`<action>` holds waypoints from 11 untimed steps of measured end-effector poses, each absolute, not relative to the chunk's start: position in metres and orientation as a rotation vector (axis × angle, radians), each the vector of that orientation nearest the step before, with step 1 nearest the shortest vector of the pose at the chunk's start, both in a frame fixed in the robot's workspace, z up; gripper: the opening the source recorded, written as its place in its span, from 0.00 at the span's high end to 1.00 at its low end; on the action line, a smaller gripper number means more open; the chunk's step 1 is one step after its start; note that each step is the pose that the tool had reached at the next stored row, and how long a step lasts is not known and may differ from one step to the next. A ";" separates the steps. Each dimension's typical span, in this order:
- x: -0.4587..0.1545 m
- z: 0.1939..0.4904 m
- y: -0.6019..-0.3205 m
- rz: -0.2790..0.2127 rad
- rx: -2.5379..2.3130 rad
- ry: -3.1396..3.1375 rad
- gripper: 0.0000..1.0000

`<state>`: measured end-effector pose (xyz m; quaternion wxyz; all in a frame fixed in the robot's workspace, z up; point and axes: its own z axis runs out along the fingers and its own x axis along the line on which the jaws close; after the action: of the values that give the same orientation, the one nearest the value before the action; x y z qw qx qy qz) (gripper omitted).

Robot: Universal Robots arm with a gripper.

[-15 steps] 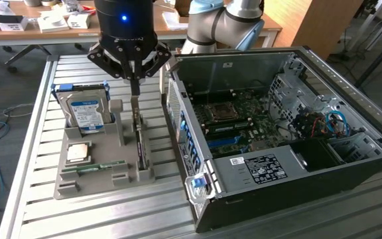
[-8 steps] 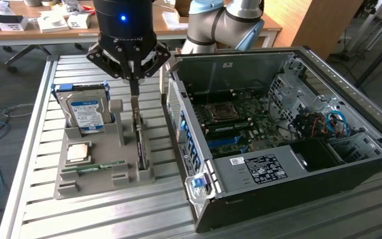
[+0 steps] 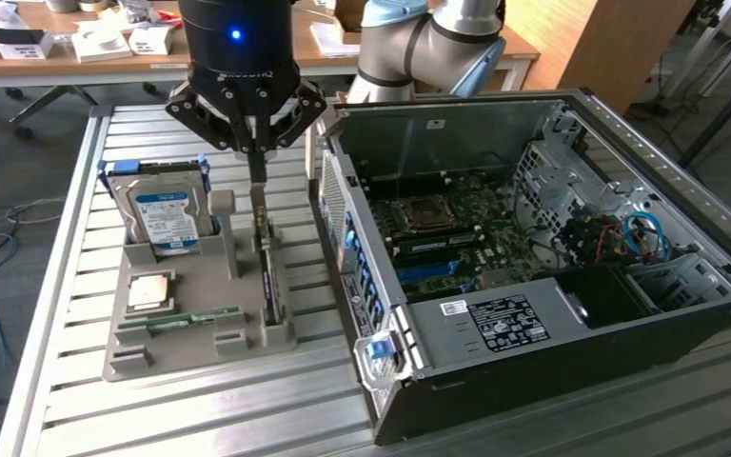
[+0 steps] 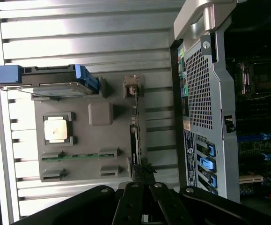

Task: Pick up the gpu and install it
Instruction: 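Pick up the gpu and move the gpu toward the slot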

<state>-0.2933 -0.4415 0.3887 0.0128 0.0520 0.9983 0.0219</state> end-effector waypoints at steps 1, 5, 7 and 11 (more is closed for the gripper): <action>-0.293 0.389 -0.441 0.068 0.162 3.111 0.89; -0.293 0.389 -0.441 0.068 0.162 3.111 0.89; -0.293 0.389 -0.441 0.068 0.162 3.111 0.89; -0.293 0.389 -0.441 0.068 0.162 3.111 0.77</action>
<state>-0.2933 -0.4415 0.3887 0.0128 0.0521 0.9983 0.0219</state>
